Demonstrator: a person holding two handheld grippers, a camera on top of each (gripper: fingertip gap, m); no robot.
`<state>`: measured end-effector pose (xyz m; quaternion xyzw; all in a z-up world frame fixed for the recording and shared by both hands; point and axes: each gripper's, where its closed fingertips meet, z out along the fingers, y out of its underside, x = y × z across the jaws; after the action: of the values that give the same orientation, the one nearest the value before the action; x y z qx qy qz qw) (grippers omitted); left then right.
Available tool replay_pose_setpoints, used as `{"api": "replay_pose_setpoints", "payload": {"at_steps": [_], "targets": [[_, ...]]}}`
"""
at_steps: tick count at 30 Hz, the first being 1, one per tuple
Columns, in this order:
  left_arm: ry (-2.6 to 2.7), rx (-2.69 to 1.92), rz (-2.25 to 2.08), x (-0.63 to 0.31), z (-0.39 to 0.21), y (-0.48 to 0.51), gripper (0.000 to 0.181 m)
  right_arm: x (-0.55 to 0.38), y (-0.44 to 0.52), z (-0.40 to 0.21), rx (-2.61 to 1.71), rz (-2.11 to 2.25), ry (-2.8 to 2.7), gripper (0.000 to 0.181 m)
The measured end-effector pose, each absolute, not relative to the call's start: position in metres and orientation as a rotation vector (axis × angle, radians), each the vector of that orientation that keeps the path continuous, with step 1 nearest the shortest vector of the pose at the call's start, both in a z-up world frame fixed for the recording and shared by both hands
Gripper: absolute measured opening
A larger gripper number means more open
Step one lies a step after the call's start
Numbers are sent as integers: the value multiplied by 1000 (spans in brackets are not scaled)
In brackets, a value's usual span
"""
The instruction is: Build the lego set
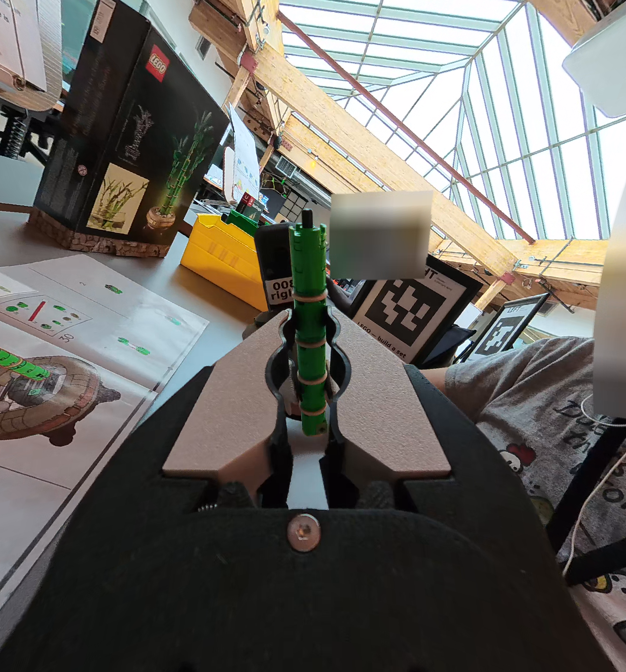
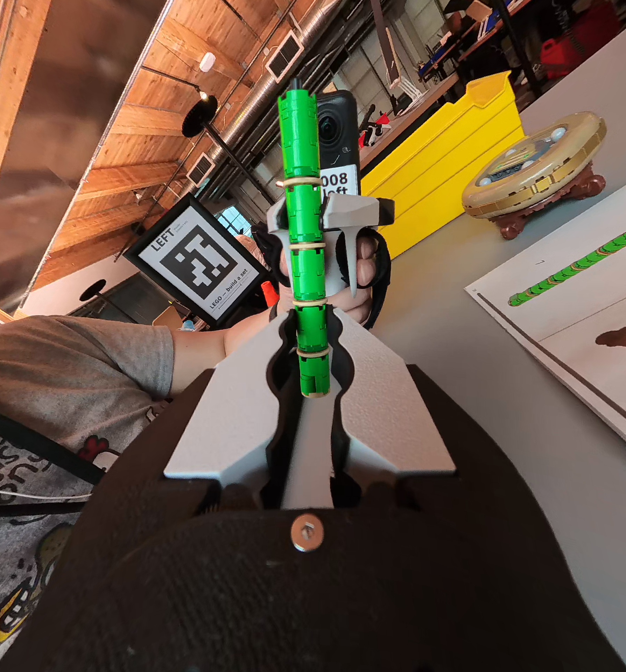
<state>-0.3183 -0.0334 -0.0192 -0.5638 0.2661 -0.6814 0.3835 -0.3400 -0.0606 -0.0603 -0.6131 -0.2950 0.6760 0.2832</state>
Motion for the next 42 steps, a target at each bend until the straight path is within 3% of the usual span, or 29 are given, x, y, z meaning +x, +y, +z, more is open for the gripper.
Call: {"api": "replay_pose_setpoints", "payload": {"at_steps": [21, 25, 42], "targets": [[616, -1471, -1713, -322, -23, -23, 26, -341, -57, -66, -1651, 1829, -766, 15], [650, -1467, -1711, -320, -24, -26, 15, -341, -57, -66, -1655, 1841, -755, 15], [612, -1473, -1756, -322, -26, -22, 16, -342, -52, -65, -1637, 1920, -668, 15]]}}
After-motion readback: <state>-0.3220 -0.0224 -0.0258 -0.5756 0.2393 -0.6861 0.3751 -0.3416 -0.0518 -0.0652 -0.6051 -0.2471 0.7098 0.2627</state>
